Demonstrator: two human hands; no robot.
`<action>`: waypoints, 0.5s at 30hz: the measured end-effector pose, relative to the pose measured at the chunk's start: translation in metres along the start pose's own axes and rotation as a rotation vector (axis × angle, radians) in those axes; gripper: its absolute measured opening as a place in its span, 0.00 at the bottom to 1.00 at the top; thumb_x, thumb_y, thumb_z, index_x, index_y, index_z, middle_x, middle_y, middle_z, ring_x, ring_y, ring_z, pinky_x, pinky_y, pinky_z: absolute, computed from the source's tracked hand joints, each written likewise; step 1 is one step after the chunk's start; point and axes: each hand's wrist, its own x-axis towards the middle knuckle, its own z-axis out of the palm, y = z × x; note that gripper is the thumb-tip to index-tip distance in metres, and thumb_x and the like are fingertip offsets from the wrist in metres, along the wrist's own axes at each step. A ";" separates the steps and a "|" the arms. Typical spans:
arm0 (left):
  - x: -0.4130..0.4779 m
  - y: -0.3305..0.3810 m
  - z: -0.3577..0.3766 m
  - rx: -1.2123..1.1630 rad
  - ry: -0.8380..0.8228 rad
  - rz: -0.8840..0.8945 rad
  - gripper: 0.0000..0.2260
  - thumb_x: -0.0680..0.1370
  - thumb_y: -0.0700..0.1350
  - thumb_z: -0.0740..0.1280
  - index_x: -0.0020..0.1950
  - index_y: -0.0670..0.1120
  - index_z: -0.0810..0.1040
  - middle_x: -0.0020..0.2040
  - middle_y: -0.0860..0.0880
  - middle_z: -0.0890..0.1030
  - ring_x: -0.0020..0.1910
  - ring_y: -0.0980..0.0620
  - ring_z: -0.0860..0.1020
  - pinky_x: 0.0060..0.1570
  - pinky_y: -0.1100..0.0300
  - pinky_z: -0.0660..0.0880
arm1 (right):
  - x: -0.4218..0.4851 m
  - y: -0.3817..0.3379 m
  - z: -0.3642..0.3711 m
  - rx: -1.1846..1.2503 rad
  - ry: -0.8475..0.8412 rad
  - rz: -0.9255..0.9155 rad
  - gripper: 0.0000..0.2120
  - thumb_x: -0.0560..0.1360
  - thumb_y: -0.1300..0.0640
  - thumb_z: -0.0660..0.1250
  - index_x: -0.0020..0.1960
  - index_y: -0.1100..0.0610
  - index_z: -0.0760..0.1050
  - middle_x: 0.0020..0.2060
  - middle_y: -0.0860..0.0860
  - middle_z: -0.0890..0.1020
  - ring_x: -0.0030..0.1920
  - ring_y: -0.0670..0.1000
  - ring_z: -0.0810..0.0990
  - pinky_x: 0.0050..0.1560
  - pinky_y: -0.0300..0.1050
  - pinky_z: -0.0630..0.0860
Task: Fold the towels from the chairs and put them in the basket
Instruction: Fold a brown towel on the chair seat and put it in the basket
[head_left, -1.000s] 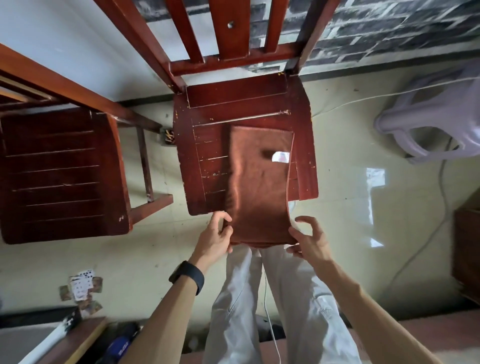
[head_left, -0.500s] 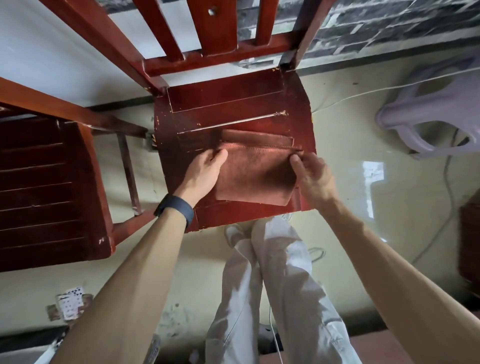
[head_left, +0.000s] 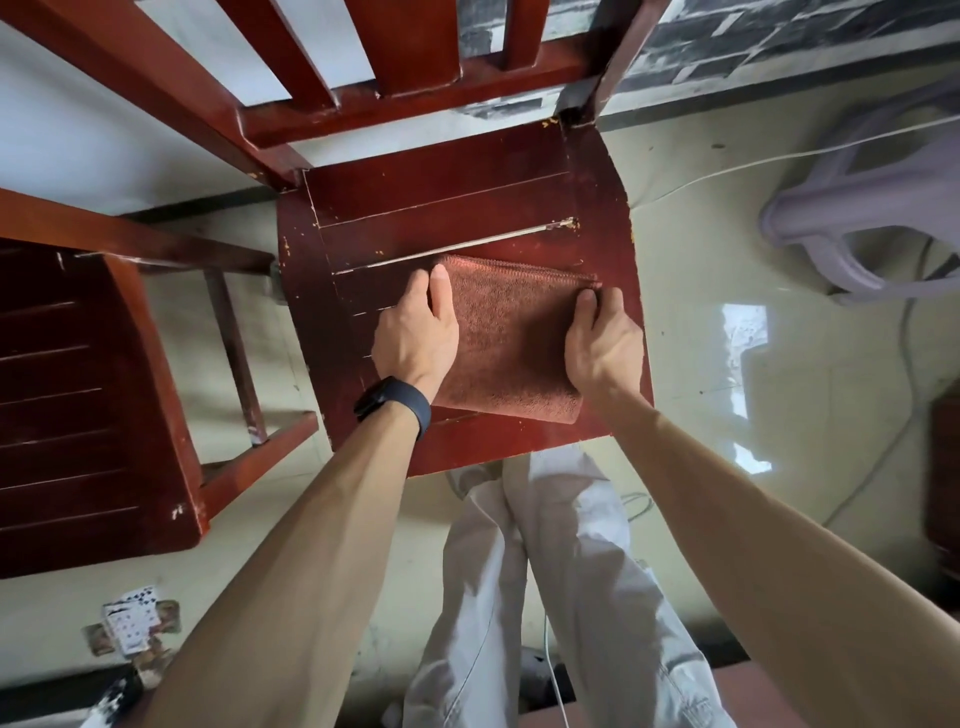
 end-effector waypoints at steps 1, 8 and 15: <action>0.002 0.001 0.000 0.016 0.007 0.001 0.18 0.83 0.61 0.51 0.44 0.50 0.68 0.43 0.41 0.82 0.47 0.34 0.79 0.39 0.53 0.66 | 0.000 0.000 -0.001 -0.007 0.006 0.003 0.14 0.85 0.47 0.50 0.49 0.57 0.63 0.47 0.65 0.81 0.49 0.68 0.78 0.46 0.53 0.68; 0.019 0.009 -0.001 0.139 0.072 0.005 0.23 0.82 0.63 0.53 0.43 0.47 0.76 0.46 0.42 0.83 0.48 0.36 0.79 0.40 0.54 0.65 | 0.010 -0.001 0.003 -0.103 0.030 0.032 0.17 0.84 0.47 0.47 0.49 0.56 0.68 0.39 0.54 0.79 0.47 0.65 0.79 0.43 0.48 0.64; 0.018 0.007 0.003 0.217 0.119 0.087 0.21 0.82 0.62 0.53 0.54 0.47 0.75 0.51 0.43 0.82 0.50 0.37 0.80 0.39 0.53 0.68 | 0.005 -0.003 0.001 -0.123 0.040 0.058 0.19 0.83 0.40 0.48 0.51 0.56 0.65 0.48 0.61 0.81 0.50 0.64 0.79 0.46 0.52 0.67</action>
